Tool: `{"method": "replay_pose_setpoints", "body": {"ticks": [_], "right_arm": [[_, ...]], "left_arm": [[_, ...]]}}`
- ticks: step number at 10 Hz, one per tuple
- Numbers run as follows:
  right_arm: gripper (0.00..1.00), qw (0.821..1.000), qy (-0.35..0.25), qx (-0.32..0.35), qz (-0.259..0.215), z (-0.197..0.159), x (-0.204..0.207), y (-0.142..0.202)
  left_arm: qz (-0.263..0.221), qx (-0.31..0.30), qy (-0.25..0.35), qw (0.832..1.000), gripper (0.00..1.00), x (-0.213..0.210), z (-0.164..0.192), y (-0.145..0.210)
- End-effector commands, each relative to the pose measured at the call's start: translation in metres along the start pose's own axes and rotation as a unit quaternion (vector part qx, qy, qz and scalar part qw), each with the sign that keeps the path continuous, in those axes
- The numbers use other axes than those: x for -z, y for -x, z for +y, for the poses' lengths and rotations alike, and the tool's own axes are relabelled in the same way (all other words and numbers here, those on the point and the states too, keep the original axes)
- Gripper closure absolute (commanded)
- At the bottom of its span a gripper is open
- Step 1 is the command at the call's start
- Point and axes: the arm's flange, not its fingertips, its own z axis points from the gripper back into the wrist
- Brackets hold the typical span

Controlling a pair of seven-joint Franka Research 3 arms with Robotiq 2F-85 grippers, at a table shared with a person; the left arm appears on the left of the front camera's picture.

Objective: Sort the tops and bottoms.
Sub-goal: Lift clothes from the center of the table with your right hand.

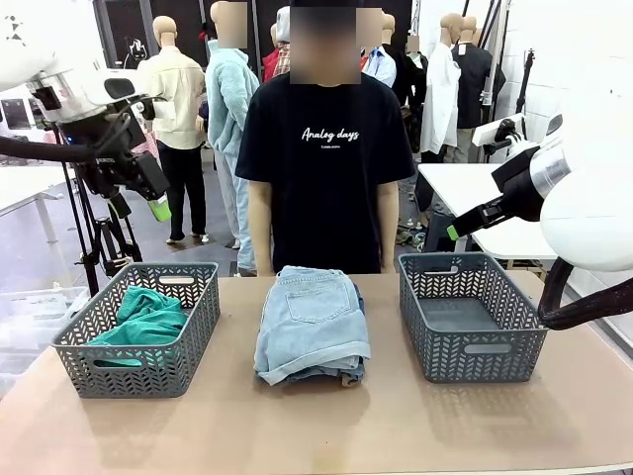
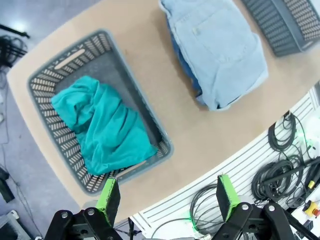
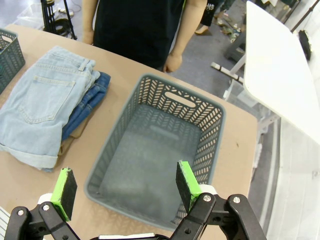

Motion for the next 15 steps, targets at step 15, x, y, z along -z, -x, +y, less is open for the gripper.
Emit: {"method": "replay_pose_setpoints", "body": {"ticks": [15], "right_arm": [[0.00, 0.977, -0.181, -0.051, 0.097, 0.108, 0.197, -0.075]], "left_arm": [[-0.009, -0.006, -0.003, 1.000, 0.00, -0.006, -0.002, 0.001]]}}
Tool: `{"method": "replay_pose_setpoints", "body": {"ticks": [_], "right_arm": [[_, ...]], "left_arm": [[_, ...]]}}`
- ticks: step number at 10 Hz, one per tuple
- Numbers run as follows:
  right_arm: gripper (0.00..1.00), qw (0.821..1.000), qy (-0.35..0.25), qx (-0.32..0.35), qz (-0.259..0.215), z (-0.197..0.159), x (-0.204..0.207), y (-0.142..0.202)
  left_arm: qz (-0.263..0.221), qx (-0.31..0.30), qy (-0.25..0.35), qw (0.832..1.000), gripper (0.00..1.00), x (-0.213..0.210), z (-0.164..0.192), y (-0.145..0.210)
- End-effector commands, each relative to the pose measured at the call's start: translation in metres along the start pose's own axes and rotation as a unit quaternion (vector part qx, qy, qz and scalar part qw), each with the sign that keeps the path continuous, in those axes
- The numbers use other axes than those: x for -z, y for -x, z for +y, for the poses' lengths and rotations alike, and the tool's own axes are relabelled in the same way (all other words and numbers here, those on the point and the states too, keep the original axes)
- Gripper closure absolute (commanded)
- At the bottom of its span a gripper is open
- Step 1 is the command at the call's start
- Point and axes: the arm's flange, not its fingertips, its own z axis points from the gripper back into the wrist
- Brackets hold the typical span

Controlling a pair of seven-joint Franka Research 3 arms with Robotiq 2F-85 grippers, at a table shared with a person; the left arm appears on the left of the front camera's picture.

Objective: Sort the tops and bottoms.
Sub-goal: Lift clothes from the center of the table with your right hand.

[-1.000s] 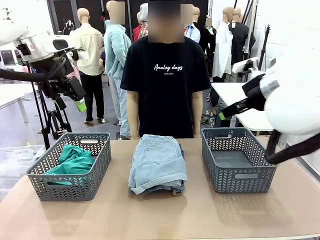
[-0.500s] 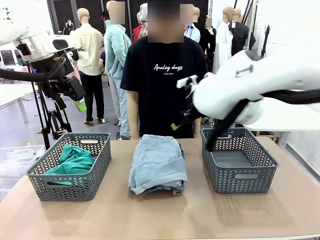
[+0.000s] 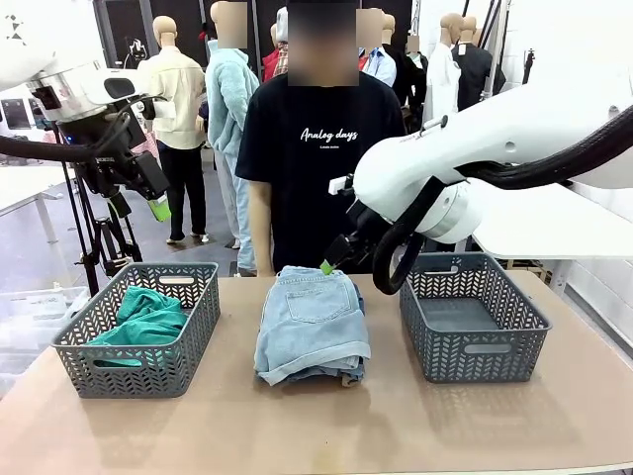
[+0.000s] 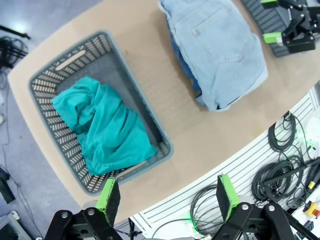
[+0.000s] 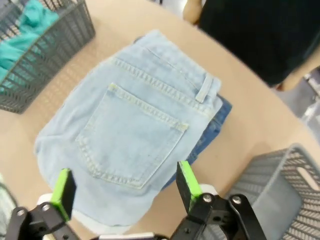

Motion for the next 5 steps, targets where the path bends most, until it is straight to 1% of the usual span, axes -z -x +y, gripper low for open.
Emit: {"method": "replay_pose_setpoints", "body": {"ticks": [1, 2, 3, 4, 5], "right_arm": [[0.00, 1.000, 0.015, -0.004, -0.014, 0.007, -0.009, 0.001], [0.00, 1.000, 0.000, 0.000, 0.000, 0.000, 0.000, 0.000], [0.00, 0.998, 0.030, 0.049, 0.011, 0.000, 0.004, 0.010], [0.00, 0.996, 0.042, 0.084, 0.006, -0.007, 0.010, 0.010], [0.00, 0.994, 0.037, 0.101, 0.007, -0.015, 0.017, 0.007]], "left_arm": [[-0.004, -0.006, -0.001, 1.000, 0.00, -0.001, 0.000, 0.000], [-0.004, -0.006, -0.001, 1.000, 0.00, -0.001, 0.000, 0.000], [-0.004, -0.006, -0.001, 1.000, 0.00, -0.001, 0.000, 0.000], [-0.004, -0.006, -0.001, 1.000, 0.00, -0.001, 0.000, 0.000], [-0.004, -0.006, -0.001, 1.000, 0.00, -0.001, 0.000, 0.000]]}}
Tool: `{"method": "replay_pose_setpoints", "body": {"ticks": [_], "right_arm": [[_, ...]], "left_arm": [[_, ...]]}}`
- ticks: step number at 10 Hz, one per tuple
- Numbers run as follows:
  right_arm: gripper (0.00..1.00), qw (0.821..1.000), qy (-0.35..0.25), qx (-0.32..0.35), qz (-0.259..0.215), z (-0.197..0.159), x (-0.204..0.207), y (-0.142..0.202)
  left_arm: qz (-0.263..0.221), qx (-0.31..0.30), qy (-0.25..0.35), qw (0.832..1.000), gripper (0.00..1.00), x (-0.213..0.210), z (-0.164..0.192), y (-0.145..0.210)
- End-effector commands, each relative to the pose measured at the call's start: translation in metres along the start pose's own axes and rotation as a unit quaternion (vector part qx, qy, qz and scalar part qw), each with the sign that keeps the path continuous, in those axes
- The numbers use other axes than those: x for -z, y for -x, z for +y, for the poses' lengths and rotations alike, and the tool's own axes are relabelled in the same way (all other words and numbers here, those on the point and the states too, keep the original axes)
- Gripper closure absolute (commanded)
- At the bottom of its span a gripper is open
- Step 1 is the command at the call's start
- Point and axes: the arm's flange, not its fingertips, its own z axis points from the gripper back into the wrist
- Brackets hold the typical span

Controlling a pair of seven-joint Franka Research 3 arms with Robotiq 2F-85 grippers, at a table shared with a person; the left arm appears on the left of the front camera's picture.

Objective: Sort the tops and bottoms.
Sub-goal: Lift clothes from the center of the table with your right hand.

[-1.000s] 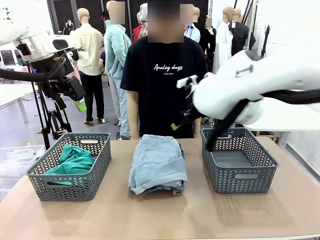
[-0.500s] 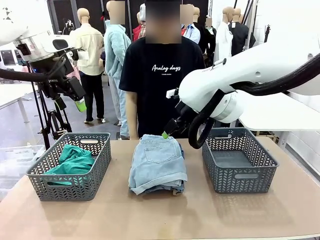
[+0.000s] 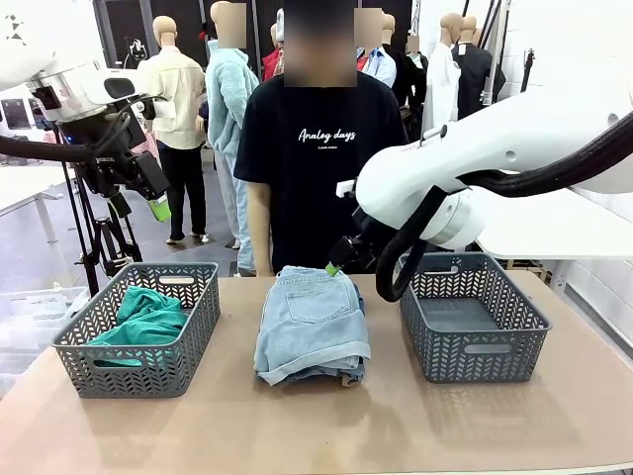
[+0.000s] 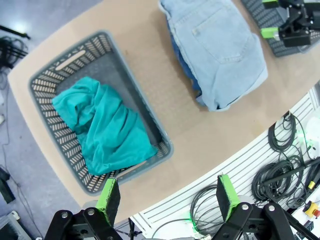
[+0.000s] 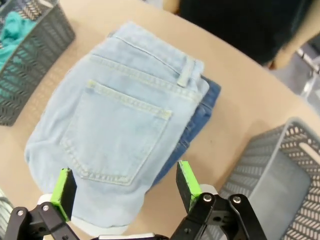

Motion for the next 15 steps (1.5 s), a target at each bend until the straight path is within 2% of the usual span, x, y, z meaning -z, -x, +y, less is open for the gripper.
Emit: {"method": "replay_pose_setpoints", "body": {"ticks": [1, 6, 10, 15], "right_arm": [[0.00, 0.999, 0.014, 0.046, 0.009, -0.004, 0.017, -0.012], [0.00, 0.994, 0.000, 0.095, 0.057, -0.022, 0.057, -0.018], [0.00, 0.991, -0.018, 0.092, 0.093, -0.017, 0.073, -0.016], [0.98, 0.987, -0.030, 0.100, 0.122, -0.017, 0.078, -0.014]], "left_arm": [[-0.003, -0.006, -0.001, 1.000, 0.00, -0.001, 0.000, 0.000], [-0.003, -0.006, -0.001, 1.000, 0.00, -0.001, 0.000, 0.000], [-0.003, -0.006, -0.001, 1.000, 0.00, -0.001, 0.000, 0.000], [-0.003, -0.006, -0.001, 1.000, 0.00, -0.001, 0.000, 0.000]]}}
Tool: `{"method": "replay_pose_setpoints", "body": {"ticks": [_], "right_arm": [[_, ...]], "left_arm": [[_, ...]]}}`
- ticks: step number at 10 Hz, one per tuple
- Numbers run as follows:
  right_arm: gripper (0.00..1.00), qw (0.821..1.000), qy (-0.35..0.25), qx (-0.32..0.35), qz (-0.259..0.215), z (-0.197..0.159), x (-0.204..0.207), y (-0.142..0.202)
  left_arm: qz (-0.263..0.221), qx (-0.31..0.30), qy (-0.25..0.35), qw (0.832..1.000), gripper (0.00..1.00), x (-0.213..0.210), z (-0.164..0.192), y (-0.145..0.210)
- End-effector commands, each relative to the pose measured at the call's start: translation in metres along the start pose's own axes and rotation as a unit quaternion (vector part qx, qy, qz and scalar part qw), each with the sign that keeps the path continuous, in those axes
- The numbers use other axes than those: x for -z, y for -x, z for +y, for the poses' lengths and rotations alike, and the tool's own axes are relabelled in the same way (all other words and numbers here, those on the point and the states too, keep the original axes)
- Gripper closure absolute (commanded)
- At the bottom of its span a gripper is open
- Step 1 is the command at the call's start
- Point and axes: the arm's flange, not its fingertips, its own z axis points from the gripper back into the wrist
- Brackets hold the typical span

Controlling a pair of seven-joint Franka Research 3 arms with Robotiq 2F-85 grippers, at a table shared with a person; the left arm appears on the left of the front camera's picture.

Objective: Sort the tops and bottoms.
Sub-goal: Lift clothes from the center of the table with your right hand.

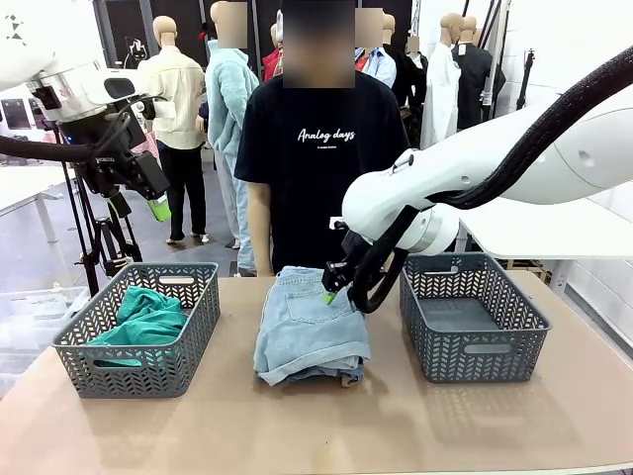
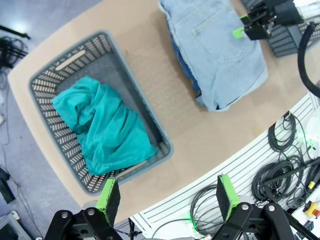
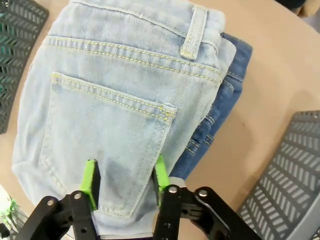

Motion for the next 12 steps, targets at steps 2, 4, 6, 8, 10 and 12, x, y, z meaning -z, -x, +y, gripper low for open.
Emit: {"method": "replay_pose_setpoints", "body": {"ticks": [2, 4, 6, 8, 10, 12], "right_arm": [[1.00, 1.000, -0.001, 0.010, 0.022, 0.001, 0.003, -0.005], [1.00, 1.000, -0.002, 0.010, 0.028, 0.001, 0.005, -0.004], [1.00, 1.000, 0.025, -0.008, -0.006, 0.011, -0.014, -0.003], [1.00, 0.992, 0.086, -0.037, -0.086, 0.037, -0.074, 0.001], [1.00, 0.972, 0.138, -0.063, -0.180, 0.064, -0.147, 0.006], [1.00, 0.955, 0.168, -0.083, -0.232, 0.091, -0.191, 0.011]], "left_arm": [[-0.004, -0.006, -0.001, 1.000, 0.00, -0.001, 0.000, 0.000], [-0.004, -0.006, -0.001, 1.000, 0.00, -0.001, 0.000, 0.000], [-0.004, -0.006, -0.001, 1.000, 0.00, -0.001, 0.000, 0.000], [-0.004, -0.006, -0.001, 1.000, 0.00, -0.001, 0.000, 0.000], [-0.004, -0.006, -0.001, 1.000, 0.00, -0.001, 0.000, 0.000], [-0.004, -0.006, -0.001, 1.000, 0.00, -0.001, 0.000, 0.000]]}}
